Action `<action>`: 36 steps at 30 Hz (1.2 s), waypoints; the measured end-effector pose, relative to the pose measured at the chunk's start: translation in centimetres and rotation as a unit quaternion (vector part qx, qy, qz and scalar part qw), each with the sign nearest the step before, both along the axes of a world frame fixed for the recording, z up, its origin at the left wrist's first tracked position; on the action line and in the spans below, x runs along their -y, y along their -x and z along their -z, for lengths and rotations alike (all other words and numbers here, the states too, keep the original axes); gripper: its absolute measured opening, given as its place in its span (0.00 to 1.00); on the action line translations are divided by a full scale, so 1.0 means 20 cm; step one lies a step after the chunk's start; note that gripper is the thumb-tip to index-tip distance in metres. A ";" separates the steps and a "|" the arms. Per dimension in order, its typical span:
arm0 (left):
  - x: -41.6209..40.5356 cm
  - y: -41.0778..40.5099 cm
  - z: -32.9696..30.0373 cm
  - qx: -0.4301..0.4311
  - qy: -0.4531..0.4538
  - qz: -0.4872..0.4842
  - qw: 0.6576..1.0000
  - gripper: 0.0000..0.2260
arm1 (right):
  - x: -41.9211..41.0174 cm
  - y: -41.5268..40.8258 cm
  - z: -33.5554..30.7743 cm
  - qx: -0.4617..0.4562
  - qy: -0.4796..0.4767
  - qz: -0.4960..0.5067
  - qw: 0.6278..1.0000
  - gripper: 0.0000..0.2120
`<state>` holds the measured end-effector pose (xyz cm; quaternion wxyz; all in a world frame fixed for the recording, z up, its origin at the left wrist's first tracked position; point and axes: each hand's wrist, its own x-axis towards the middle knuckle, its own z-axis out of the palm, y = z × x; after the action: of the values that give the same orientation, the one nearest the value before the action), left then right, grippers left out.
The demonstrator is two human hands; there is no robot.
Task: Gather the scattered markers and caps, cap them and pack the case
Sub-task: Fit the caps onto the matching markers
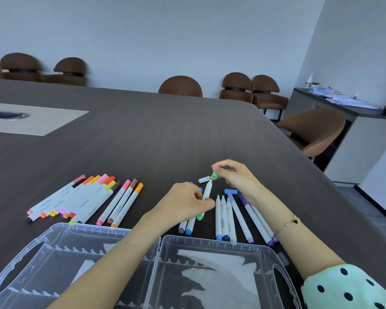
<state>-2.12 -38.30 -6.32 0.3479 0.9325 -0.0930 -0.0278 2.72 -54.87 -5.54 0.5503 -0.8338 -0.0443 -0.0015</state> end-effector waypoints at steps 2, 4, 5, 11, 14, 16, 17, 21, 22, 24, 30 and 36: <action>-0.01 0.00 0.01 0.004 -0.006 -0.001 1.000 0.14 | 0.00 0.01 0.00 -0.001 0.007 0.000 1.000 0.08; -0.01 0.00 0.02 0.004 -0.001 -0.005 1.000 0.14 | 0.00 0.01 0.00 -0.006 0.017 -0.011 1.000 0.07; -0.01 0.00 0.02 0.002 0.002 -0.005 1.000 0.14 | -0.01 0.01 0.00 -0.009 0.026 -0.016 0.999 0.07; 0.00 0.00 0.02 0.000 -0.002 0.007 1.000 0.12 | -0.01 0.02 -0.01 0.009 0.006 0.020 1.000 0.06; 0.00 0.00 0.02 -0.009 0.009 0.019 1.000 0.12 | -0.01 0.02 -0.01 -0.011 0.037 -0.010 0.999 0.08; 0.00 0.00 0.02 -0.009 0.012 0.020 1.000 0.11 | -0.02 0.03 -0.01 -0.030 0.061 -0.022 0.997 0.09; 0.00 0.00 0.03 -0.007 0.016 0.019 1.000 0.11 | -0.02 0.03 -0.01 -0.034 0.066 -0.027 0.997 0.09; -0.01 0.01 0.03 -0.008 0.016 0.011 1.000 0.12 | -0.04 0.05 -0.02 -0.032 0.077 -0.049 0.995 0.08; -0.01 0.01 0.03 -0.010 0.017 0.010 1.000 0.12 | -0.04 0.05 -0.02 -0.035 0.079 -0.054 0.995 0.07; -0.01 0.02 0.02 0.000 0.028 0.006 1.000 0.14 | -0.05 0.05 -0.02 -0.034 0.076 -0.054 0.995 0.07; 0.03 0.05 0.00 0.040 0.023 0.011 0.999 0.15 | -0.11 0.05 -0.03 0.000 0.062 -0.042 0.997 0.05; 0.00 0.00 0.01 0.041 -0.021 0.024 0.999 0.19 | -0.07 0.04 -0.03 0.015 0.085 -0.024 0.996 0.05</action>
<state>-2.19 -38.37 -6.60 0.3230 0.9375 -0.1295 0.0003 2.00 -53.46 -4.95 0.4764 -0.8762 -0.0727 0.0025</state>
